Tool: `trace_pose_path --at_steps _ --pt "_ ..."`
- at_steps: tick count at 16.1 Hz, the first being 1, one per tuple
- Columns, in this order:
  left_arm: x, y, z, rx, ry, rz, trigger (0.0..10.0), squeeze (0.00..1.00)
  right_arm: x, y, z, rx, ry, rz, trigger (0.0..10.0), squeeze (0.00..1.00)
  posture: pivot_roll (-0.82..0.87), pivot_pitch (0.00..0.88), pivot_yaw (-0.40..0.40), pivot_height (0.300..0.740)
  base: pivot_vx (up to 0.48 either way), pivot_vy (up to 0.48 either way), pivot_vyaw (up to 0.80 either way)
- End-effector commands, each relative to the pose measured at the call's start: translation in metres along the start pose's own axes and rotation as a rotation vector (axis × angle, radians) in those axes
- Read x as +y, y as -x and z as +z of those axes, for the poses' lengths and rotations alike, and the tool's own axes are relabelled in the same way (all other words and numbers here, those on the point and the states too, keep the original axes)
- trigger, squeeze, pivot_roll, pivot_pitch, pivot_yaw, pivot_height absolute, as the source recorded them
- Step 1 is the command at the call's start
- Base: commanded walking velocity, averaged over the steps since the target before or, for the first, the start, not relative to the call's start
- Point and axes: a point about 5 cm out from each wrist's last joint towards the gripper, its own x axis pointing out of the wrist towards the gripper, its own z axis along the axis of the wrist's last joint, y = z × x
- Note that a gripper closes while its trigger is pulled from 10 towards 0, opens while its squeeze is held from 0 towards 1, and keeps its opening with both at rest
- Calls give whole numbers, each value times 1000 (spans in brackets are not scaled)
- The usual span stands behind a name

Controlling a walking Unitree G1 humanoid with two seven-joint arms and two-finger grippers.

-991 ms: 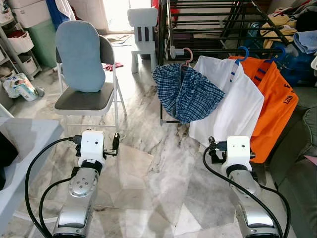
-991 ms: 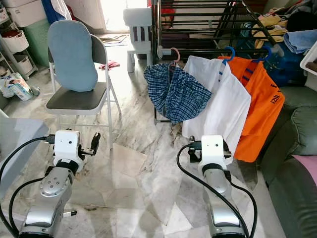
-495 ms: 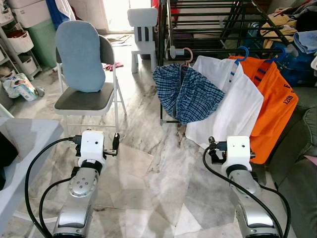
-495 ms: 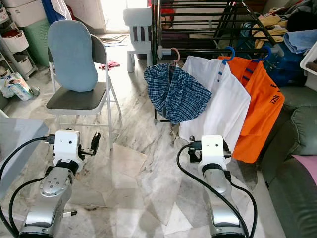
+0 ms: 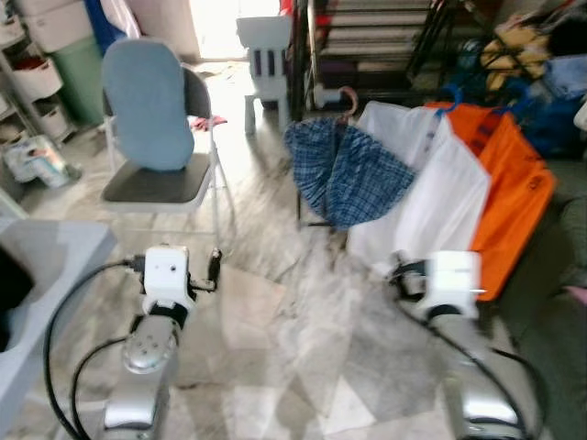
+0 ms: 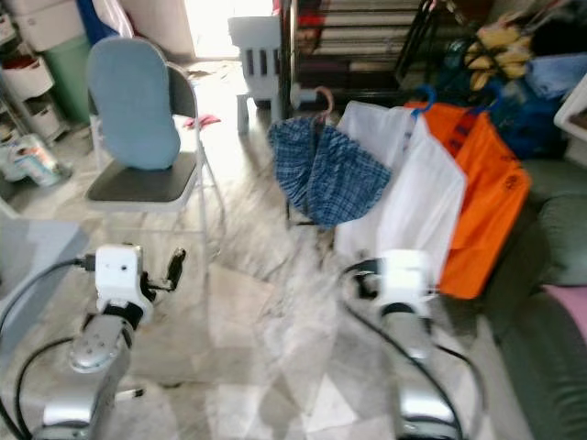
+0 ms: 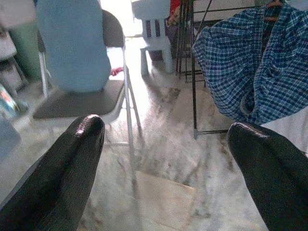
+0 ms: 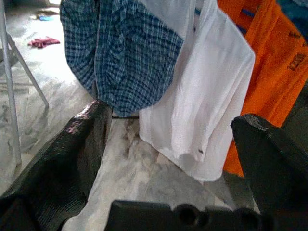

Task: Hang hanger

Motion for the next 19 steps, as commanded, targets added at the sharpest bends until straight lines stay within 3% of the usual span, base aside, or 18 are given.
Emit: trace_pose_path --at_steps 1,6,10,14,19 --pt "-6 -5 14 -47 9 -36 10000 0 2 2 7 -35 -13 13 10000 0 -123 0 52 740 0 0 0" --pt "0 3 11 -44 1 -14 10000 0 -2 5 5 -29 -11 34 10000 0 -109 0 49 740 0 0 0" --pt "3 1 12 -50 -2 -26 10000 0 -3 5 7 -43 36 64 10000 0 -115 0 39 740 0 0 0" --pt "-5 -1 9 -47 16 -62 10000 0 2 2 15 -77 52 75 10000 0 -127 0 42 740 354 0 0" --pt "-9 -2 7 -41 35 -86 10000 0 2 3 12 -67 44 72 10000 0 -135 0 45 740 416 0 -731"
